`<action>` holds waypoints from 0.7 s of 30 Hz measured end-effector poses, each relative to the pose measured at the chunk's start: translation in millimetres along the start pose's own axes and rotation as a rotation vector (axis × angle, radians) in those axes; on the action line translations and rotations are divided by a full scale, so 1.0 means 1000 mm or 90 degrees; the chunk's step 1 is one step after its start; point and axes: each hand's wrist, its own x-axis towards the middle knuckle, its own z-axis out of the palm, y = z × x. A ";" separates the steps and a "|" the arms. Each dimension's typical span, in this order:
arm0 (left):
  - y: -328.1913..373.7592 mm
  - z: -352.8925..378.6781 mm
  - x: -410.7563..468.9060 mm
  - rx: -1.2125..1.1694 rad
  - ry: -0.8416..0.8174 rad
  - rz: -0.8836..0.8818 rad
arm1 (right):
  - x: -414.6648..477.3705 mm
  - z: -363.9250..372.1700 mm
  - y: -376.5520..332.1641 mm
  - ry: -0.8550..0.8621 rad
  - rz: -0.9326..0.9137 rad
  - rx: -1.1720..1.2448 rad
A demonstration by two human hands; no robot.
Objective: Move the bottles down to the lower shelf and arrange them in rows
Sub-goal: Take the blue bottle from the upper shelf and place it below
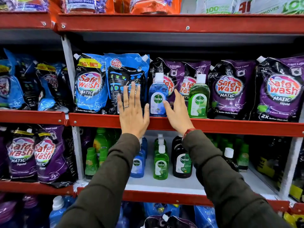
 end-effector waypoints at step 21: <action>-0.022 0.016 -0.010 0.018 -0.014 -0.032 | 0.015 -0.002 -0.023 0.078 0.058 0.159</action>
